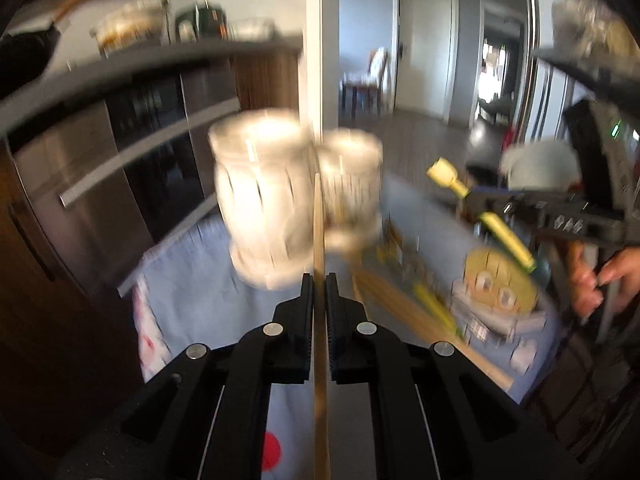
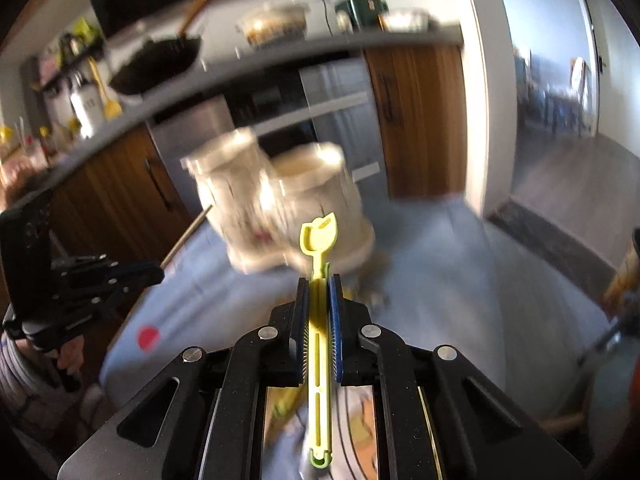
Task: Organize utensils
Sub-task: 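Drop the chopstick into the larger pot with left gripper while right drops the spoon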
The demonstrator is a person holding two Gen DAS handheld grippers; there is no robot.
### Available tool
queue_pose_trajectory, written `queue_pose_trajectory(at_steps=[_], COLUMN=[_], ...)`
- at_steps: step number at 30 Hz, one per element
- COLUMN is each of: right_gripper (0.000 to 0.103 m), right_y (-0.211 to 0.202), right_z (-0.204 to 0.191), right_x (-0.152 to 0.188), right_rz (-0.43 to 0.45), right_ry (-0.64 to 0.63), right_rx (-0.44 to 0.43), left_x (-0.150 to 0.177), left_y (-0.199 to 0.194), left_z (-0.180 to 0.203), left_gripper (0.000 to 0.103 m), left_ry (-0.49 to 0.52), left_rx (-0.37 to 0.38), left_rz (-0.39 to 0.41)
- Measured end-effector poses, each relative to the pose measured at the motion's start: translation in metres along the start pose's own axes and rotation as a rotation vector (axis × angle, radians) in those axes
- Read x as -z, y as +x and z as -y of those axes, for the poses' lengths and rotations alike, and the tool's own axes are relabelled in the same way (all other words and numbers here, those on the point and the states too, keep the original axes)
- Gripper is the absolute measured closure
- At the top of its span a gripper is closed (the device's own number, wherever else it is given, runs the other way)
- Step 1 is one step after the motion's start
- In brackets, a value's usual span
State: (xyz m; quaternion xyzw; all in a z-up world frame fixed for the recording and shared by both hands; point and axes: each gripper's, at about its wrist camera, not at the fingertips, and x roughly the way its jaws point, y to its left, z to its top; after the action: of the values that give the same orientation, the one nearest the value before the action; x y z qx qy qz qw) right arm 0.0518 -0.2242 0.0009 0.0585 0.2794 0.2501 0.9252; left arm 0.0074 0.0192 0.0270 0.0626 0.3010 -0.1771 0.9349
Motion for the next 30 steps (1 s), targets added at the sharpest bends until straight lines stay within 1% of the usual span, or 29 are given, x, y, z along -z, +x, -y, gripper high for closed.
queue_pose_trajectory(at_steps=[1, 2, 5, 8, 10, 14, 16, 19, 22, 25, 28, 30], right_gripper=[0.092, 0.092, 0.092, 0.092, 0.092, 0.092, 0.092, 0.092, 0.092, 0.092, 0.092, 0.092], right_y=[0.000, 0.001, 0.008, 0.024, 0.033, 0.060, 0.074, 0.090, 0.100, 0.109, 0.116, 0.117], right_z=[-0.001, 0.000, 0.000, 0.006, 0.008, 0.021, 0.024, 0.023, 0.018, 0.012, 0.005, 0.001], right_x=[-0.008, -0.014, -0.043, -0.069, -0.079, -0.096, -0.099, -0.099, -0.096, -0.092, -0.084, -0.079], right_rz=[0.027, 0.046, 0.133, 0.170, 0.198, 0.235, 0.242, 0.268, 0.315, 0.335, 0.332, 0.327], right_ry=[0.004, 0.007, 0.025, 0.086, 0.130, 0.229, 0.264, 0.271, 0.232, 0.190, 0.133, 0.098], right_rx=[-0.010, -0.017, -0.047, -0.090, -0.119, -0.156, -0.167, -0.150, -0.092, -0.055, -0.021, -0.006], left_x=[-0.012, -0.022, -0.052, -0.085, -0.105, -0.129, -0.135, -0.140, -0.144, -0.144, -0.138, -0.130], left_y=[-0.009, -0.013, -0.015, -0.008, 0.003, 0.029, 0.043, 0.056, 0.066, 0.078, 0.087, 0.087], left_z=[-0.003, -0.005, -0.014, -0.022, -0.026, -0.037, -0.043, -0.048, -0.049, -0.049, -0.048, -0.046], left_gripper=[0.097, 0.097, 0.097, 0.097, 0.097, 0.097, 0.097, 0.097, 0.097, 0.097, 0.097, 0.097], left_ry=[-0.003, -0.004, -0.020, -0.026, -0.035, -0.089, -0.117, -0.146, -0.167, -0.164, -0.144, -0.129], left_rx=[-0.006, -0.016, -0.036, -0.053, -0.063, -0.017, -0.010, -0.025, -0.044, -0.096, -0.135, -0.152], left_rz=[0.056, 0.088, 0.158, 0.220, 0.244, 0.267, 0.280, 0.307, 0.337, 0.360, 0.365, 0.389])
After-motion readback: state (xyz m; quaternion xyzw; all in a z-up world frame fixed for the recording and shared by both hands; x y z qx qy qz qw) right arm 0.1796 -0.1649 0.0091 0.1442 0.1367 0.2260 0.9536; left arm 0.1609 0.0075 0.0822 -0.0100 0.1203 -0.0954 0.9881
